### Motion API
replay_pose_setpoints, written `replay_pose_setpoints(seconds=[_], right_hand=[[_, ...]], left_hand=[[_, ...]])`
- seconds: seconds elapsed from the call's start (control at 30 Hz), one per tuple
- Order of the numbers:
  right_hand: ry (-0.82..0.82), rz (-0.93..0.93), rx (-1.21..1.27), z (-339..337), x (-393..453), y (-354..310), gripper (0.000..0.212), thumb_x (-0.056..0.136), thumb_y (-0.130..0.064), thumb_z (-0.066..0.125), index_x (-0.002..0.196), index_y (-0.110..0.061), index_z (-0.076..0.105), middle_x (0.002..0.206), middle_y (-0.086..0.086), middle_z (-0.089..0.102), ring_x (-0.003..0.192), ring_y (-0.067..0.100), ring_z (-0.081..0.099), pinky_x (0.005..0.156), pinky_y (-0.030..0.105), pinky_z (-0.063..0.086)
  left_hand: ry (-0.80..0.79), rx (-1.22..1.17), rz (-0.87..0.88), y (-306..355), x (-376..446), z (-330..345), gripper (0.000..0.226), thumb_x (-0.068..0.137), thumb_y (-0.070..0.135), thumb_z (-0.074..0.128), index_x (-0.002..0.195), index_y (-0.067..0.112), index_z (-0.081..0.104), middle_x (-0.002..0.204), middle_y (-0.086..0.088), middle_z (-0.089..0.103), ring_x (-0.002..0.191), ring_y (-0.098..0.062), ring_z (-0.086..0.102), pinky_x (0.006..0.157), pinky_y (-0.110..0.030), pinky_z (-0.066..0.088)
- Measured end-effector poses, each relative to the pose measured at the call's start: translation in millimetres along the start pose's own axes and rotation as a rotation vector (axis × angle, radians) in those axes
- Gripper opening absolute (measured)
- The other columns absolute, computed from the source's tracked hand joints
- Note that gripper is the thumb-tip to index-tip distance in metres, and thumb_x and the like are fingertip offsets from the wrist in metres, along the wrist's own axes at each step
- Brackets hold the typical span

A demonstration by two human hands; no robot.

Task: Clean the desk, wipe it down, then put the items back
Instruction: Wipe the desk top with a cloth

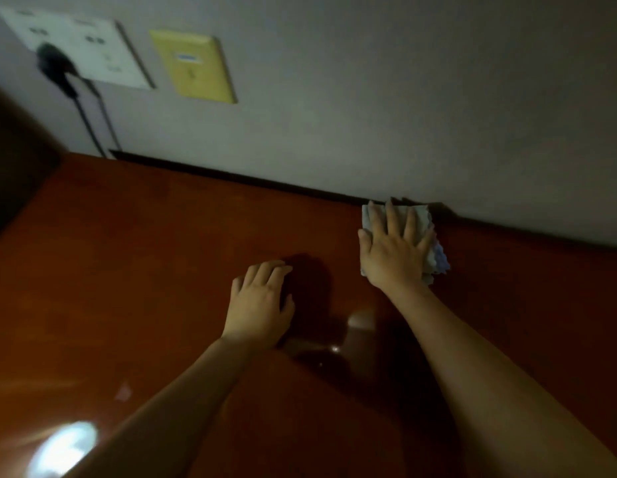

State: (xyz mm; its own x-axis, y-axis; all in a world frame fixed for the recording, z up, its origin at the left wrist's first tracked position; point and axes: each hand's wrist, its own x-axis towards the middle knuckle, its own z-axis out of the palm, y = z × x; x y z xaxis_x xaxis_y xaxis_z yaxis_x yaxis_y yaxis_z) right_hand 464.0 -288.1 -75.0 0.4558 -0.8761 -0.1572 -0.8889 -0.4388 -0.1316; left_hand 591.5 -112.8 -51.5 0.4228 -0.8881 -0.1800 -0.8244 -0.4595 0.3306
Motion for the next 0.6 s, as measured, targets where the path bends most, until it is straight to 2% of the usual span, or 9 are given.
replay_pose_setpoints(seconds=[0.27,0.6], right_hand=[[-0.027,-0.114,-0.064,19,21,-169,0.056,0.099,-0.050,0.011,0.150,-0.034,-0.004,0.160,-0.001,-0.004,0.145,0.030,-0.010,0.112,0.063,-0.006],[-0.037,-0.261,-0.092,37,48,-338,0.055,0.099,-0.050,0.012,0.150,-0.034,-0.003,0.160,-0.002,-0.003,0.146,0.030,-0.005,0.112,0.062,-0.006]], left_hand=[[0.071,-0.007,-0.128,-149,-18,-48,0.047,0.095,0.032,0.044,0.141,0.023,0.035,0.145,0.007,0.033,0.135,-0.013,0.025,0.108,-0.030,0.021],[0.162,-0.055,-0.277,-278,-21,-92,0.047,0.096,0.034,0.043,0.141,0.024,0.035,0.140,0.007,0.037,0.129,-0.013,0.030,0.106,-0.029,0.021]])
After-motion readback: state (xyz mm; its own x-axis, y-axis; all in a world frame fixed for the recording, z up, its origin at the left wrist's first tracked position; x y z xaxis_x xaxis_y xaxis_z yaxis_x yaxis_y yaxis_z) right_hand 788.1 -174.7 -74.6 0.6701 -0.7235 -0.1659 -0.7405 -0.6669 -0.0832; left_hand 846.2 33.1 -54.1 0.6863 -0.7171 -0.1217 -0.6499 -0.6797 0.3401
